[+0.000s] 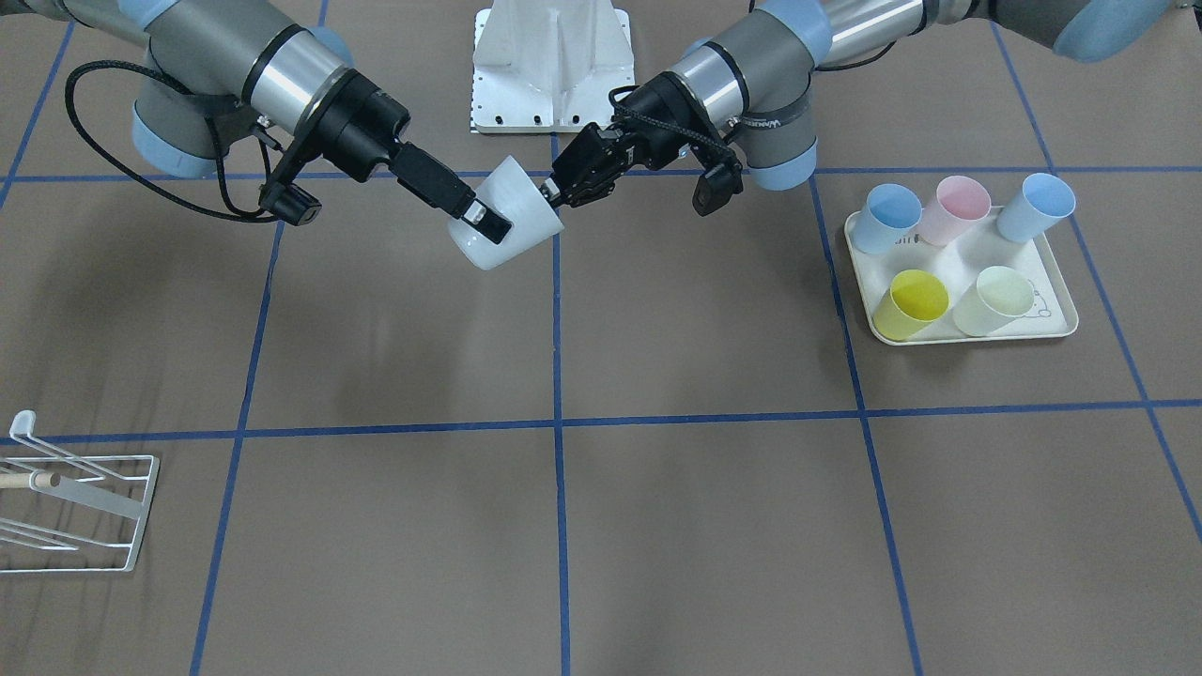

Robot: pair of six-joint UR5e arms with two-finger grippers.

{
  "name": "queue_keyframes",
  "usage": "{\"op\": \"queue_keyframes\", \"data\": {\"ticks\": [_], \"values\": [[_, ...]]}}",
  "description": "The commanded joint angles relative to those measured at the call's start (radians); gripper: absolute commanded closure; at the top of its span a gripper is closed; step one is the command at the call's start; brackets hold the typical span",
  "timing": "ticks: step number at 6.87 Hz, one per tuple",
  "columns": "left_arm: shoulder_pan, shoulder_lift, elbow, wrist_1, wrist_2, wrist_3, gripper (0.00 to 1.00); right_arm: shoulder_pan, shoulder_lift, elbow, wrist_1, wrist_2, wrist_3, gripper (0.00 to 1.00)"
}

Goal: Transfer IKEA cup to right arm and place on rack

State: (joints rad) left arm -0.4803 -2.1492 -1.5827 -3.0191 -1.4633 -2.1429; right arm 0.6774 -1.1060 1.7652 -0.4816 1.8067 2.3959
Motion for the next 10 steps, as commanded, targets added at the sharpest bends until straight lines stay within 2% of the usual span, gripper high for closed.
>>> {"op": "queue_keyframes", "data": {"ticks": [1,2,3,4,7,8,10], "values": [[0.0,0.003,0.001,-0.012,0.0,0.0,1.0,0.002,0.001,0.002,0.0,0.0,0.003,0.22],[0.0,0.003,0.0,-0.012,0.0,0.001,0.42,0.002,0.002,0.005,0.001,0.0,0.018,0.63],[0.0,0.002,-0.002,-0.012,0.0,0.001,0.0,0.002,0.002,0.01,0.001,0.0,0.022,0.84],[0.0,0.002,-0.005,-0.01,0.0,0.003,0.0,0.002,0.002,0.011,0.001,0.0,0.022,0.93],[-0.009,0.011,-0.007,-0.007,-0.006,0.018,0.0,0.033,-0.011,0.022,0.001,0.0,0.025,0.96],[-0.015,0.014,-0.007,-0.004,-0.006,0.02,0.0,0.089,-0.07,0.037,-0.002,0.014,0.003,0.96],[-0.017,0.012,-0.007,0.003,-0.005,0.02,0.0,0.235,-0.226,0.057,-0.005,0.083,-0.225,0.96]]}}
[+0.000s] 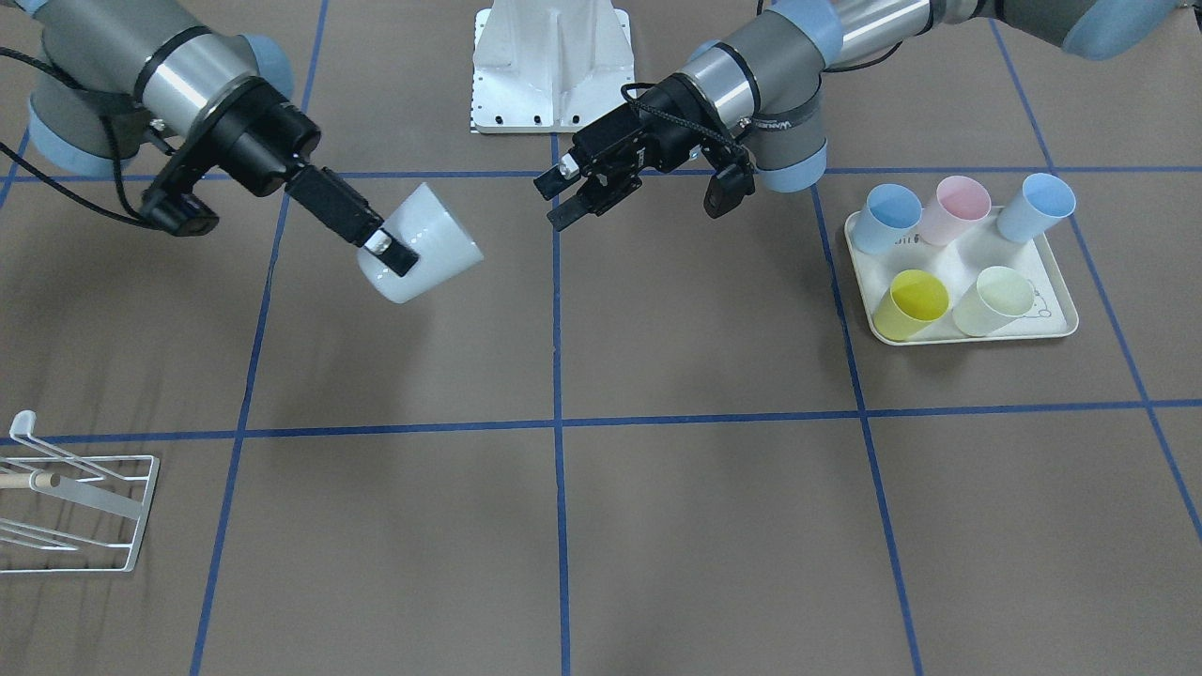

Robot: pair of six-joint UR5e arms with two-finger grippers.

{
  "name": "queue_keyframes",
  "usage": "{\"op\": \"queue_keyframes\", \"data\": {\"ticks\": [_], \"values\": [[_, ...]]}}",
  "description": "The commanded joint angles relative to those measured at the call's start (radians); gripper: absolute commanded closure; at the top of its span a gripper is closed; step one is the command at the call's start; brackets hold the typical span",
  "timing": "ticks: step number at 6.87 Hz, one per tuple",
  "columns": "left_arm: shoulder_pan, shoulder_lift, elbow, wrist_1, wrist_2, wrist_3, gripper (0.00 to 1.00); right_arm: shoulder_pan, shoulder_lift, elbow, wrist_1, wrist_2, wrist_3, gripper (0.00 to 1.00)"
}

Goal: Transfer IKEA cup to right arm and place on rack

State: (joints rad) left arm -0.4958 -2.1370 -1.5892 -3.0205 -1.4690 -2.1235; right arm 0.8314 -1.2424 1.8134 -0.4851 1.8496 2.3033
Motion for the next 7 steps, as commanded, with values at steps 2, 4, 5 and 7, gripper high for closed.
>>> {"op": "queue_keyframes", "data": {"ticks": [2,4,5,7], "values": [[0.002,-0.001,0.012,0.009,0.001,0.002,0.0,0.196,-0.229,-0.009,-0.015,0.057,-0.519,0.95],[0.006,-0.003,0.014,0.024,0.001,0.039,0.0,0.207,-0.36,-0.016,-0.015,-0.123,-0.817,0.95],[0.006,-0.003,0.014,0.031,0.001,0.039,0.0,0.207,-0.409,-0.014,-0.017,-0.174,-0.893,0.95],[0.006,-0.003,0.02,0.031,0.001,0.039,0.0,0.206,-0.494,-0.013,-0.015,-0.388,-1.028,0.95]]}}
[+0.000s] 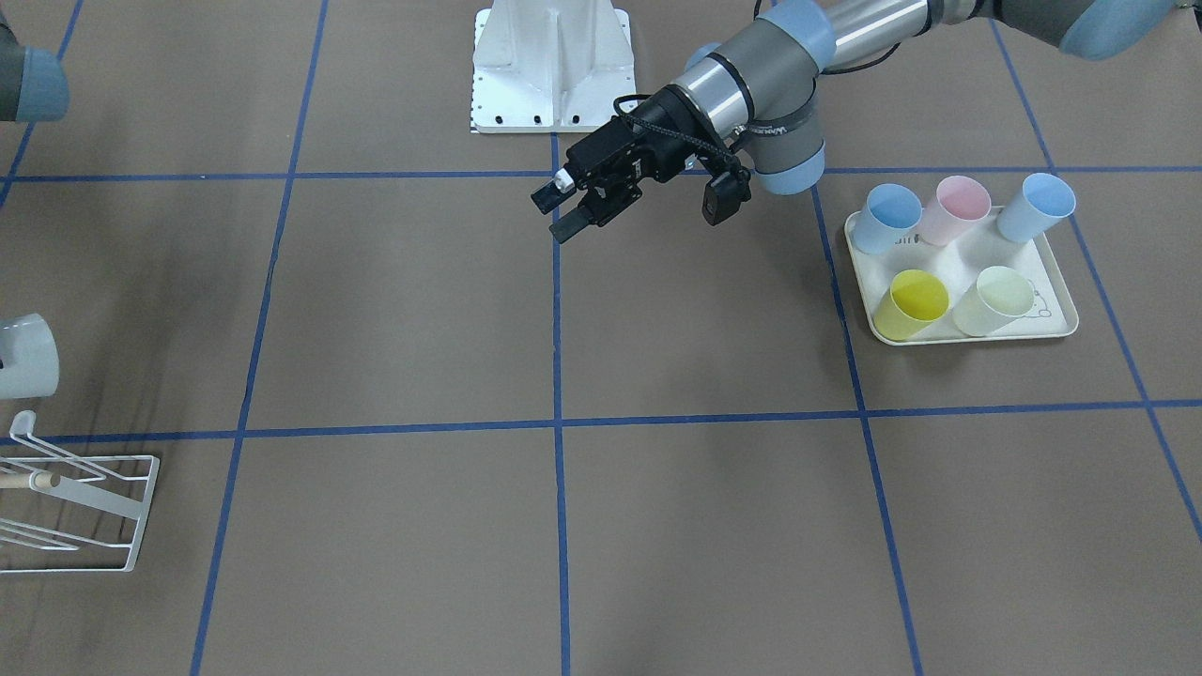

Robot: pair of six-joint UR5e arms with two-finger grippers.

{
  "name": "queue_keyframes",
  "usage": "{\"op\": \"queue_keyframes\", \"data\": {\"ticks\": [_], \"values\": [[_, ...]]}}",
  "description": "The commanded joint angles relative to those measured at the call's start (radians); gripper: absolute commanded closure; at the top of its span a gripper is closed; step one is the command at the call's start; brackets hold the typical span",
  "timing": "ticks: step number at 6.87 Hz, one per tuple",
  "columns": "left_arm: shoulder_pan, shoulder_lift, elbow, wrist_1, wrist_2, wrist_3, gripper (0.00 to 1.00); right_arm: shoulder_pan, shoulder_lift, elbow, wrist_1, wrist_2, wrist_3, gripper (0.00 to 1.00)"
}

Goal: Transfer IKEA cup to right arm and place on rack

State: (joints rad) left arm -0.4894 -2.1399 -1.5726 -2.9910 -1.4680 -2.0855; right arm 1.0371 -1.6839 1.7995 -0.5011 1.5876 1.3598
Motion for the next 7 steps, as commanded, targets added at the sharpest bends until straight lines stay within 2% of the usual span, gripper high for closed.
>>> {"op": "queue_keyframes", "data": {"ticks": [1,2,7], "values": [[0.0,0.0,0.005,0.001,0.0,-0.001,0.0,-0.002,-0.069,-0.014,0.0,-0.227,-0.114,0.95],[0.0,0.001,0.005,0.001,0.0,-0.001,0.0,-0.003,-0.06,-0.069,0.001,-0.298,-0.151,0.95],[-0.003,0.006,0.002,-0.002,-0.002,-0.001,0.0,-0.063,-0.028,-0.147,0.003,-0.463,-0.188,0.94]]}}
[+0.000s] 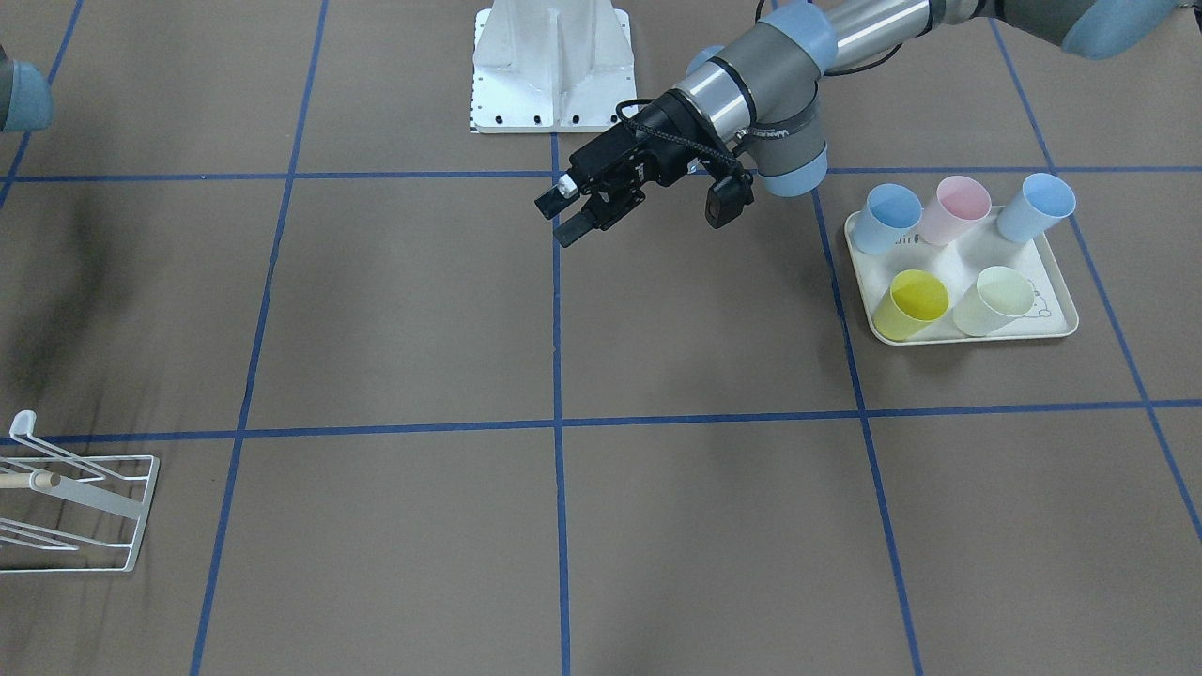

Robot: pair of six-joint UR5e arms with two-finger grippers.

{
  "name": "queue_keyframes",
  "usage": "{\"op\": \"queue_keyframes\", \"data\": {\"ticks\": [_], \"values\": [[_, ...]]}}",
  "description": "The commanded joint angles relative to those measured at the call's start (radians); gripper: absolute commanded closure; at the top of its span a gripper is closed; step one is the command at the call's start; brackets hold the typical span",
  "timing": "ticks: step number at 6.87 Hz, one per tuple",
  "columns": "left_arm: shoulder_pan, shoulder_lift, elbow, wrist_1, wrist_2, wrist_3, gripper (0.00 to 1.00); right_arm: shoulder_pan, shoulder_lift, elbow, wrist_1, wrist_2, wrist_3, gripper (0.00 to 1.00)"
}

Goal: Transfer IKEA cup to right arm and place on rack

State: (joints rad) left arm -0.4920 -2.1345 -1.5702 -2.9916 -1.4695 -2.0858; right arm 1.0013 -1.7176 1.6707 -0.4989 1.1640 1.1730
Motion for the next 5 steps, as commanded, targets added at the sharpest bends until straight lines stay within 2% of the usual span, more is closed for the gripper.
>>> {"op": "queue_keyframes", "data": {"ticks": [1,3,4,5], "values": [[0.0,0.001,-0.001,-0.001,0.0,0.0,0.0,-0.041,0.007,-0.029,0.002,-0.052,-0.001,0.94],[0.0,0.007,0.001,-0.004,-0.002,0.0,0.0,-0.046,0.022,-0.049,0.003,-0.053,0.0,0.94],[0.0,0.014,-0.002,-0.01,-0.002,0.001,0.0,-0.046,0.038,-0.078,0.011,-0.053,0.0,0.9],[0.0,0.016,-0.002,-0.01,-0.002,0.001,0.0,-0.046,0.039,-0.092,0.017,-0.052,0.0,0.82]]}}
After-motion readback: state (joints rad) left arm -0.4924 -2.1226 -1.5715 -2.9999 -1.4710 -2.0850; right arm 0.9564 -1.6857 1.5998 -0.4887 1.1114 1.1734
